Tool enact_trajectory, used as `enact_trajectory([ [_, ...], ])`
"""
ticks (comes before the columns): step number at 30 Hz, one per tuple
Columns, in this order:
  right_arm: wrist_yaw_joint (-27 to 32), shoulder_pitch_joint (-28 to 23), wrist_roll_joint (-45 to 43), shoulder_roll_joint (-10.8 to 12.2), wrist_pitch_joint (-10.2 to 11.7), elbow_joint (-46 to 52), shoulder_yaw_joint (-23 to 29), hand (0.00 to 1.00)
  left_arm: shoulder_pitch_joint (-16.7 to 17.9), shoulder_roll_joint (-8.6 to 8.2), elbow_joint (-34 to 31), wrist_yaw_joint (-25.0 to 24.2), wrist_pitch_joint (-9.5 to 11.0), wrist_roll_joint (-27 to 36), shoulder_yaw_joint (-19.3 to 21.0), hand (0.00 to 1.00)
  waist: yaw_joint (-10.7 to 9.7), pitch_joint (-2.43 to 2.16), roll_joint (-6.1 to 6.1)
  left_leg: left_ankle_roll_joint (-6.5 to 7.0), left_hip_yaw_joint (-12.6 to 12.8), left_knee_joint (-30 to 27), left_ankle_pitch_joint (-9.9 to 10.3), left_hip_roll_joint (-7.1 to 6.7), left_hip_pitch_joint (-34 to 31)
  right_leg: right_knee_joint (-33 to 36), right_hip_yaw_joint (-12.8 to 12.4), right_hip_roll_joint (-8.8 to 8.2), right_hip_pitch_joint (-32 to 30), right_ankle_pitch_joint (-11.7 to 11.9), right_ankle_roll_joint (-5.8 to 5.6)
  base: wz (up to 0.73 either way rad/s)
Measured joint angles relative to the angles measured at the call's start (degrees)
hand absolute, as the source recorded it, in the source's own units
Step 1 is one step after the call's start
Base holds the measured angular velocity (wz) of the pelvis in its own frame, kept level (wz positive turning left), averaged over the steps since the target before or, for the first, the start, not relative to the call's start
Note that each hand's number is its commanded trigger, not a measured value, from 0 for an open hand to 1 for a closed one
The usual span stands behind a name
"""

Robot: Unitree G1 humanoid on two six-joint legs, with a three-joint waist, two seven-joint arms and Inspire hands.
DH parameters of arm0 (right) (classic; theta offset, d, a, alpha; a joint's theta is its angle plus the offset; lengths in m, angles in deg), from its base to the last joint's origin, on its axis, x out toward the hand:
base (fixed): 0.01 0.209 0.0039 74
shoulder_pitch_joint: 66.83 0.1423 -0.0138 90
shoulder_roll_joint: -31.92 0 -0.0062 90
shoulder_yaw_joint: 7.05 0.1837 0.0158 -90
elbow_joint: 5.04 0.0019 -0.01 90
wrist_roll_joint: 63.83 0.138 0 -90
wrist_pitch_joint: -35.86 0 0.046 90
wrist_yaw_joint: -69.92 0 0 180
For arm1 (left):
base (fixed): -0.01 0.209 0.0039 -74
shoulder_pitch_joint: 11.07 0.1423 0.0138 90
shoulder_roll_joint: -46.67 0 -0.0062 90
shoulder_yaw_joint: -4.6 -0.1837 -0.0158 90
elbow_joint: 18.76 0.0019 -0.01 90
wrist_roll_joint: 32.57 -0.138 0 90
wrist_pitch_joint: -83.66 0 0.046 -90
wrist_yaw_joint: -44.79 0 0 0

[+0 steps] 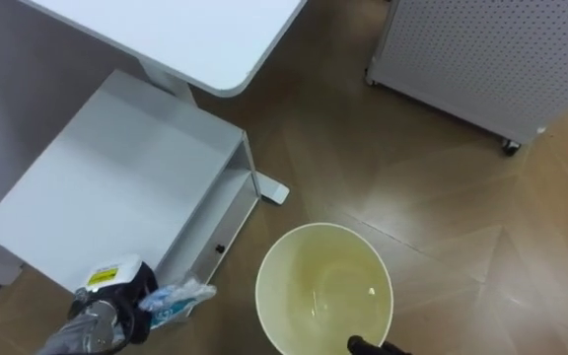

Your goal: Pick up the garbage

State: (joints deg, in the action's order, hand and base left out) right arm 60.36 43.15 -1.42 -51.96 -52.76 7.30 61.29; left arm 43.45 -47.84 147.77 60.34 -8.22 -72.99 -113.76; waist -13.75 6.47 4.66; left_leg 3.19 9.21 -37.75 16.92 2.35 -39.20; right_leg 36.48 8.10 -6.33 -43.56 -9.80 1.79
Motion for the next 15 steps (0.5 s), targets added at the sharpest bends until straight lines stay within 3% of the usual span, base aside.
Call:
enact_trajectory([
  [3,-0.48,-0.15,0.44,-0.07,0.66,-0.24,-1.87,1.0,0.42,0.01,-0.2,0.92,0.47,-0.18,-0.02,1.0,0.45,0.0,0.0,-0.01,0.2,0.18,0.0,0.33,0.43,-0.69,-0.01,0.43,0.49,0.31,0.0,-0.04],
  [8,-0.66,-0.91,0.69,0.12,2.87,0.01,-2.32,1.0,0.78,-0.09,-2.56,4.47,3.12,-0.09,0.72,1.0,1.81,-0.04,-0.06,-0.02,0.25,0.33,-0.01,0.33,0.7,-0.81,0.18,0.44,0.72,0.41,0.04,-0.01],
  [15,-0.58,-1.38,-1.21,1.43,4.8,-0.84,-4.09,1.0,3.88,-3.74,-9.15,9.35,6.71,1.15,0.57,1.0,1.66,-0.33,-0.37,0.11,-0.07,2.03,-0.45,-0.05,3.11,-2.76,0.83,0.37,3.58,0.81,-0.32,0.02],
])
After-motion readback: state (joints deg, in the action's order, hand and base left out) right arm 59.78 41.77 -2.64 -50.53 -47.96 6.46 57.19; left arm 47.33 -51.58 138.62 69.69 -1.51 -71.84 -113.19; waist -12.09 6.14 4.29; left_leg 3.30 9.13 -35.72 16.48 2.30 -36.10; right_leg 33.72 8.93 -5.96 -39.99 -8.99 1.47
